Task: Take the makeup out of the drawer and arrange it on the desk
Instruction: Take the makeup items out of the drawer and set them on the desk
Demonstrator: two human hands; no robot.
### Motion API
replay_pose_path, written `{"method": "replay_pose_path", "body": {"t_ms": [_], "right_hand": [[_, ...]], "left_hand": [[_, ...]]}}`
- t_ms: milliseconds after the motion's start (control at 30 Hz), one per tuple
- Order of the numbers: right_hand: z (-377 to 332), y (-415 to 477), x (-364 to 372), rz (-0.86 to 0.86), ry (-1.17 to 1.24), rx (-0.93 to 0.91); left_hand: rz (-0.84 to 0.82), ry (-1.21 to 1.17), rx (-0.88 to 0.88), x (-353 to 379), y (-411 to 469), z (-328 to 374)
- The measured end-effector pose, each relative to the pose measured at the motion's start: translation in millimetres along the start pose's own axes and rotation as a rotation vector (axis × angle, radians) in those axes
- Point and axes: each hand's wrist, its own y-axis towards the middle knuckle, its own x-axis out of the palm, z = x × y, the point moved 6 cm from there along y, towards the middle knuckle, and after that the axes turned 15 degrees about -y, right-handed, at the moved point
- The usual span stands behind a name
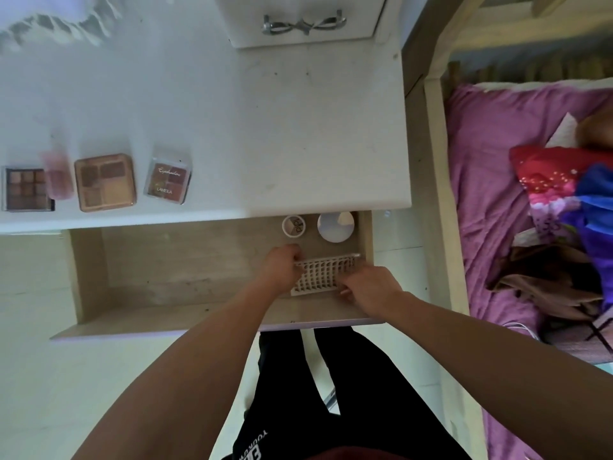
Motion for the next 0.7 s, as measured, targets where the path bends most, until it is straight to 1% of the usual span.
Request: {"method": "replay_pose_path", "body": {"t_ms": [100,233,333,433,533,633,700], "right_hand": [[10.1,-13.2,-10.7,0.033,0.182,0.065],[23.5,-31.0,-33.9,0.119,0.374,0.138],[31.2,-39.5,-59.3,0.167,0.454,0.176],[35.5,-39.7,-92.6,0.247,0.576,0.211],[34.5,-33.8,-126.6,0.291,0.774,0.249],[30.3,-28.2,-145.9,0.237,1.065,0.3],[27.4,-24.3,-151.2,0.193,1.156,0.334]], "left_hand": [[0.038,-0.131,-0.014,-20.7,-17.3,-1.5],[0.087,-0.336,0.029,-60.8,-47.6,2.6],[0.101,-0.496,0.015,-91.5,-74.6,6.7],[0.118,-0.557,-0.014,-122.1,-93.5,11.7],[0.167,-0.622,0.008,-157.8,-103.1,22.0],[0.173,-0.629,0.018,-186.1,-98.2,32.1],[0.175,-0.591,0.016,-199.2,-86.8,40.0]]}}
